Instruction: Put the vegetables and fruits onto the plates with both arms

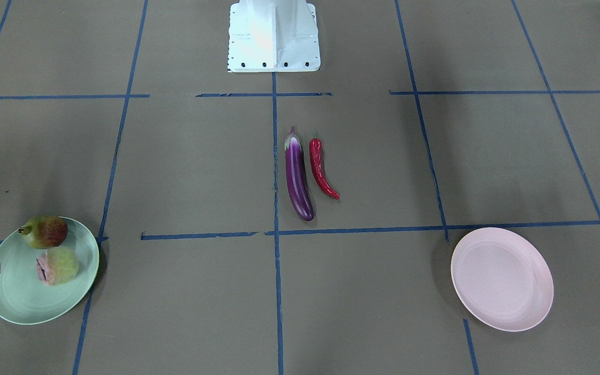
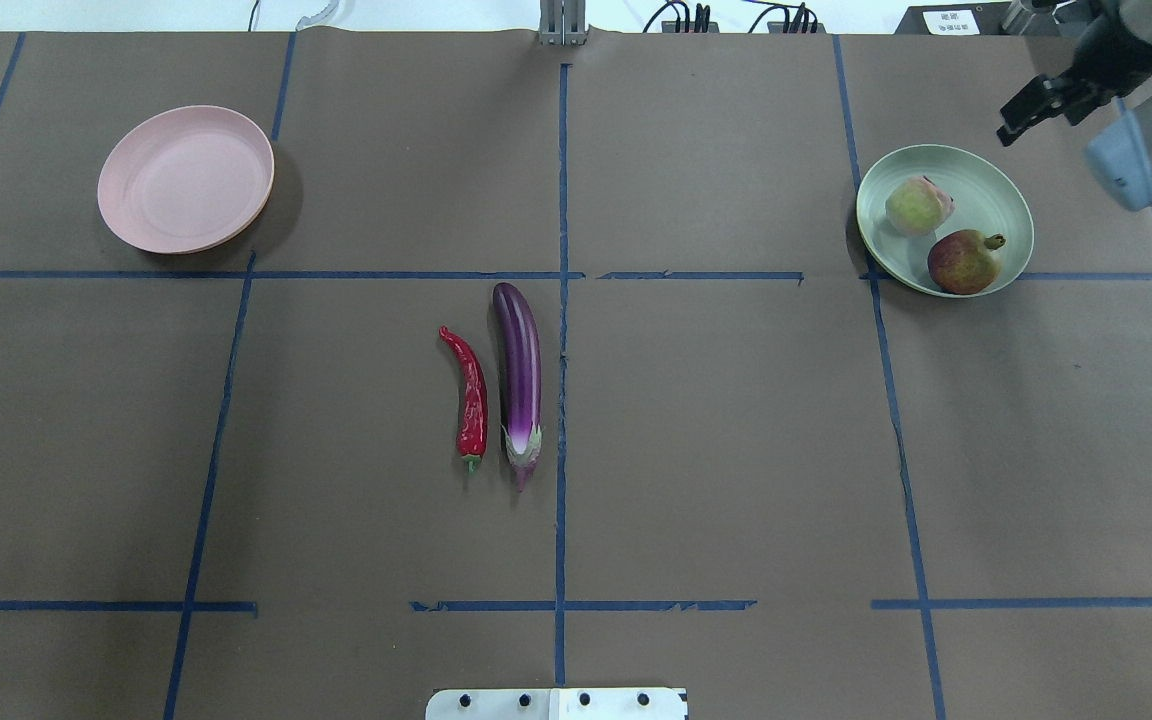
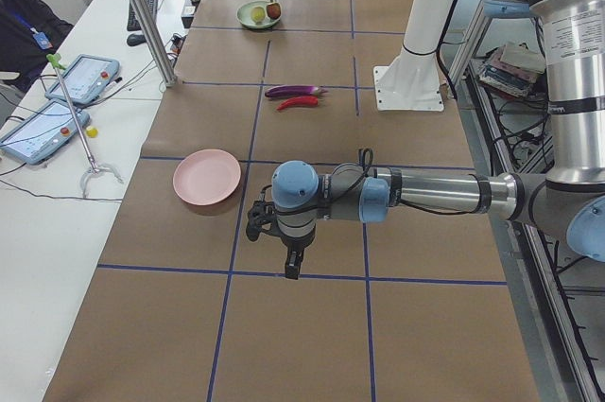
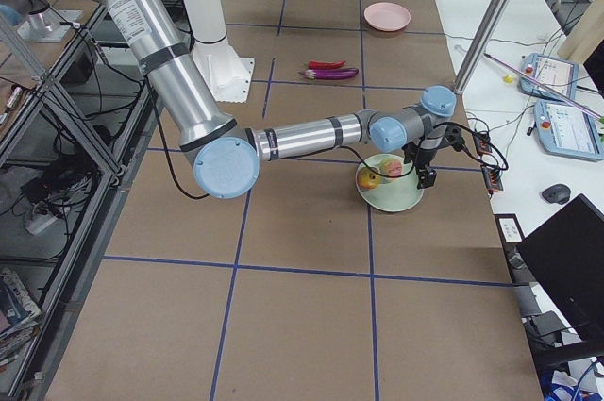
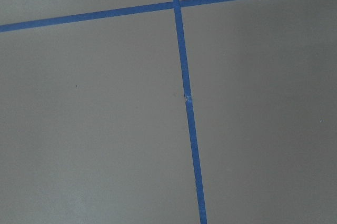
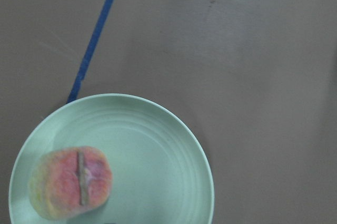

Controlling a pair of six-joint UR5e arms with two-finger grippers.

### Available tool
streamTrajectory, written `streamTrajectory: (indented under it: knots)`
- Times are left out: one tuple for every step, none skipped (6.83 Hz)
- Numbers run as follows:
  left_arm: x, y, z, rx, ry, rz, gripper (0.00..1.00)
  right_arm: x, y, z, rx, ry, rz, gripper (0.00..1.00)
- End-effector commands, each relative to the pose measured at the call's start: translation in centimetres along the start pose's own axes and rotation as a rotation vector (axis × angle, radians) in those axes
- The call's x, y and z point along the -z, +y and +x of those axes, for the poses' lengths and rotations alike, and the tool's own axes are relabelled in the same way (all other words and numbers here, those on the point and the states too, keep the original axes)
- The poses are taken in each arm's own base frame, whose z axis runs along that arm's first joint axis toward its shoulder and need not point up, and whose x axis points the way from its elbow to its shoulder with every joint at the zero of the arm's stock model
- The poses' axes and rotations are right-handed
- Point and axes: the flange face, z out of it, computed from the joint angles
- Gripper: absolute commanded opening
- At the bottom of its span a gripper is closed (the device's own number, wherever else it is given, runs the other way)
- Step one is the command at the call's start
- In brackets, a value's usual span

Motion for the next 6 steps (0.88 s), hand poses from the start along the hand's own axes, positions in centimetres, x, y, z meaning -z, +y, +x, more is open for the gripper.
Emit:
streamTrajectory:
  knots:
    - [1.5, -1.8, 1.4, -0.038, -0.004, 0.043, 1.0, 3.1, 7.9, 9.0, -0.137, -0.051, 0.008, 1.0]
    - [3.9, -5.1, 3.4, -0.106, -0.011, 0.114, 1.0, 3.1, 15.2, 12.5, -0.201, -0.039, 0.001, 1.0]
    - [4.9, -6.2, 4.4, -0.145, -0.013, 0.151, 1.0, 3.4, 20.0, 12.7, -0.217, -0.036, 0.0, 1.0]
    - [5.3, -7.5, 6.3, -0.197, 0.012, 0.176, 1.0, 3.8, 24.1, 12.6, -0.229, -0.021, -0.003, 1.0]
    - [3.9, -8.6, 9.6, -0.107, 0.087, 0.14, 1.0, 4.3, 25.5, 11.9, -0.227, -0.021, 0.0, 1.0]
    - [4.5, -11.9, 15.8, -0.032, 0.117, 0.15, 1.0, 4.3, 25.4, 11.6, -0.222, -0.004, -0.003, 1.0]
